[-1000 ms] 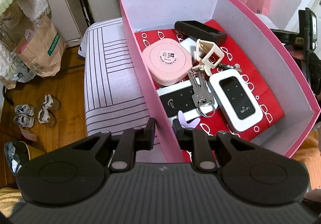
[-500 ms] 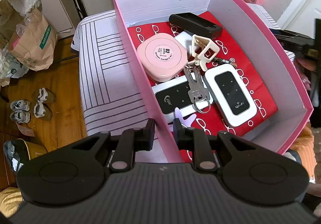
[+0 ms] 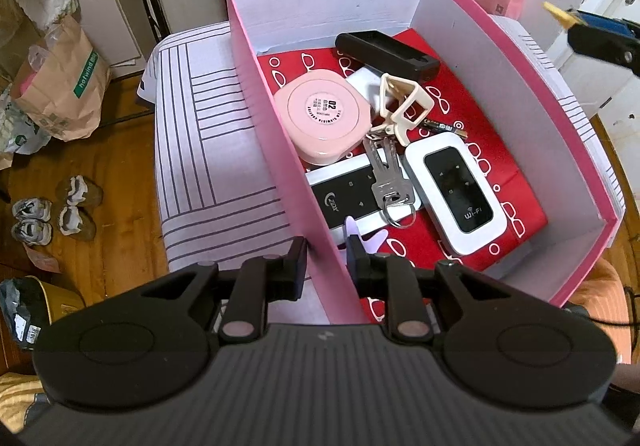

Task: Organize rigid objects
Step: 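Carry the yellow star into the box and release it on the keys, then move the right tool to the silver keys and grasp them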

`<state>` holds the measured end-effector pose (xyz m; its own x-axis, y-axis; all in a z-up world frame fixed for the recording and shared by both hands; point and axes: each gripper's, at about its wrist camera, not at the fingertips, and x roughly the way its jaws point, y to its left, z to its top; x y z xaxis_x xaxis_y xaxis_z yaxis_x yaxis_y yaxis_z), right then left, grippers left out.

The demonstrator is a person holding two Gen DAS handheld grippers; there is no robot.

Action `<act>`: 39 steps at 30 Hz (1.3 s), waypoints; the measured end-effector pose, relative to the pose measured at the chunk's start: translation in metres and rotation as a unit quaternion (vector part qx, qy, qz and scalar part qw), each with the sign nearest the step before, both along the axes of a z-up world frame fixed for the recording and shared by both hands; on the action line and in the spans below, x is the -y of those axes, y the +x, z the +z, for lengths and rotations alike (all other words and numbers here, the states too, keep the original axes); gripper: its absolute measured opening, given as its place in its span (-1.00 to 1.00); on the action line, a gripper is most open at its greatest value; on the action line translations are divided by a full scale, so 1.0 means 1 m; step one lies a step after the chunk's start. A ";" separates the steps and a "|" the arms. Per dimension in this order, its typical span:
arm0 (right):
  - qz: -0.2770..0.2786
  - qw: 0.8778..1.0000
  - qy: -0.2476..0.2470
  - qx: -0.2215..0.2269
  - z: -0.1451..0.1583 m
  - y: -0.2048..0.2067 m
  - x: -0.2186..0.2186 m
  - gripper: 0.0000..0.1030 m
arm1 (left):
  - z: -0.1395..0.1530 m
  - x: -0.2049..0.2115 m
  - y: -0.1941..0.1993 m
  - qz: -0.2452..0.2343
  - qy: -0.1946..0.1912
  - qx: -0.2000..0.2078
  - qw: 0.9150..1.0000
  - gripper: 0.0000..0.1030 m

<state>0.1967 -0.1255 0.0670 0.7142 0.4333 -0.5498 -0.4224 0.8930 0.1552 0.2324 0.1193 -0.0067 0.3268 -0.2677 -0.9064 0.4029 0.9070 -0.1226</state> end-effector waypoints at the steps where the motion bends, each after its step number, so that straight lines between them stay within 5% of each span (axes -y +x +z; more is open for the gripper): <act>1: 0.015 1.000 -0.006 -0.005 0.001 0.003 -0.009 0.05 | 0.000 0.000 0.000 0.000 -0.001 0.000 1.000 -0.62; 10: 0.104 0.989 -0.071 -0.074 -0.027 0.031 -0.074 0.05 | -0.001 0.001 0.001 -0.001 0.002 0.001 1.000 -0.62; 15: 0.132 0.983 -0.051 -0.115 -0.036 0.049 -0.089 0.04 | 0.000 0.000 0.000 0.003 0.000 0.000 1.000 -0.62; 22: 0.101 0.991 -0.001 -0.089 -0.015 0.047 -0.058 0.16 | 0.002 0.001 -0.001 -0.002 0.004 0.002 1.000 -0.62; 29: 0.030 0.999 -0.028 -0.033 0.012 0.025 -0.001 0.21 | 0.001 0.002 -0.002 -0.007 0.005 0.005 1.000 -0.62; 39: -0.060 0.997 -0.039 -0.025 -0.016 0.026 0.079 0.21 | 0.002 0.003 -0.002 -0.005 0.011 0.004 1.000 -0.62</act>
